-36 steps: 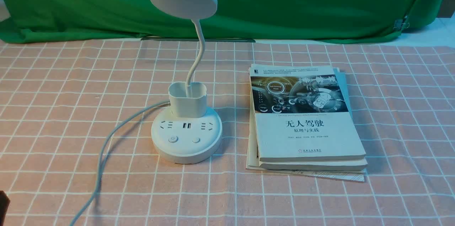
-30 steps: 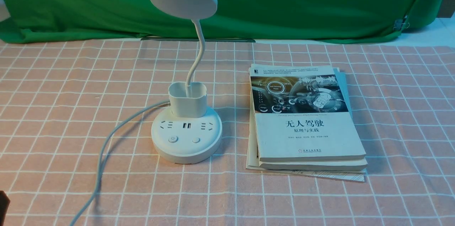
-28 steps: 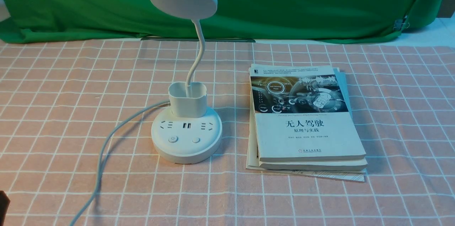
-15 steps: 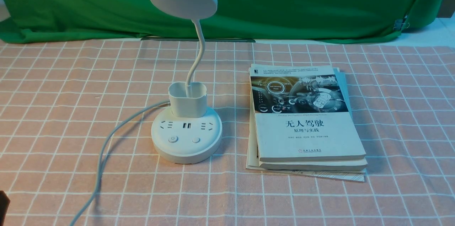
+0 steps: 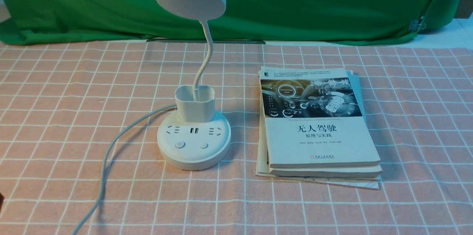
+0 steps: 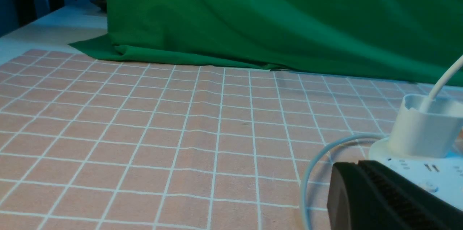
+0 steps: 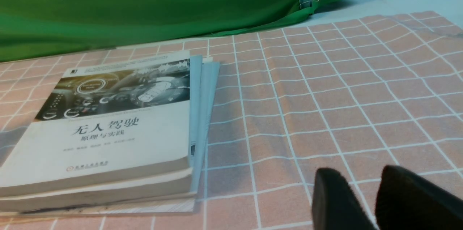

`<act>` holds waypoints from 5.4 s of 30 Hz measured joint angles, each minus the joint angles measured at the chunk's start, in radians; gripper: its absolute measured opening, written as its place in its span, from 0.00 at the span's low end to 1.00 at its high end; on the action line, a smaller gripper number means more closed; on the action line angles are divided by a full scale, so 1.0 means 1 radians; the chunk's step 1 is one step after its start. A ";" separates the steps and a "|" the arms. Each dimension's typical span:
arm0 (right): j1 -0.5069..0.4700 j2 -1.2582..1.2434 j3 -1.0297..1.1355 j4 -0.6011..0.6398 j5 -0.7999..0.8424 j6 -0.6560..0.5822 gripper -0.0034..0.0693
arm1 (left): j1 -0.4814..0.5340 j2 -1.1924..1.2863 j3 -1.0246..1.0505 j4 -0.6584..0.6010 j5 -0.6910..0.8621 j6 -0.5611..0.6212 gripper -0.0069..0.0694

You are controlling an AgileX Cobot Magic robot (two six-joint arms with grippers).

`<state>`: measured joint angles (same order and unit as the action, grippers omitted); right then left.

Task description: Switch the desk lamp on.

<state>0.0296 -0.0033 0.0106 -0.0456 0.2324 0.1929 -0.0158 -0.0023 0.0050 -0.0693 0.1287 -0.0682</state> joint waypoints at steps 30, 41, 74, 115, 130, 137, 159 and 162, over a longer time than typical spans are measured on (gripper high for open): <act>0.000 0.000 0.000 0.000 0.000 0.000 0.38 | 0.000 -0.001 -0.162 -0.530 0.117 -0.452 0.12; 0.000 0.000 0.000 0.000 0.000 0.000 0.38 | 0.000 0.413 -0.621 -0.353 0.640 -0.091 0.12; 0.000 0.000 0.000 0.000 0.000 0.000 0.38 | -0.456 1.657 -1.175 -0.177 0.619 0.175 0.12; 0.000 0.000 0.000 0.000 0.000 0.000 0.38 | -0.481 1.880 -1.238 -0.115 0.479 0.216 0.12; 0.000 0.000 0.000 0.000 0.000 0.000 0.38 | -0.508 1.907 -1.260 -0.021 0.492 0.130 0.12; 0.000 0.000 0.000 0.000 0.000 0.000 0.38 | -0.508 1.756 -1.201 -0.048 0.537 0.049 0.12; 0.000 0.000 0.000 0.000 0.000 0.000 0.38 | -0.508 0.780 -0.547 -0.065 0.275 -0.039 0.12; 0.000 0.000 0.000 0.000 0.000 0.000 0.38 | -0.508 0.726 -0.536 -0.060 0.277 -0.040 0.12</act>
<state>0.0296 -0.0033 0.0106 -0.0456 0.2324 0.1929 -0.5233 0.7242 -0.5310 -0.1298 0.4062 -0.1079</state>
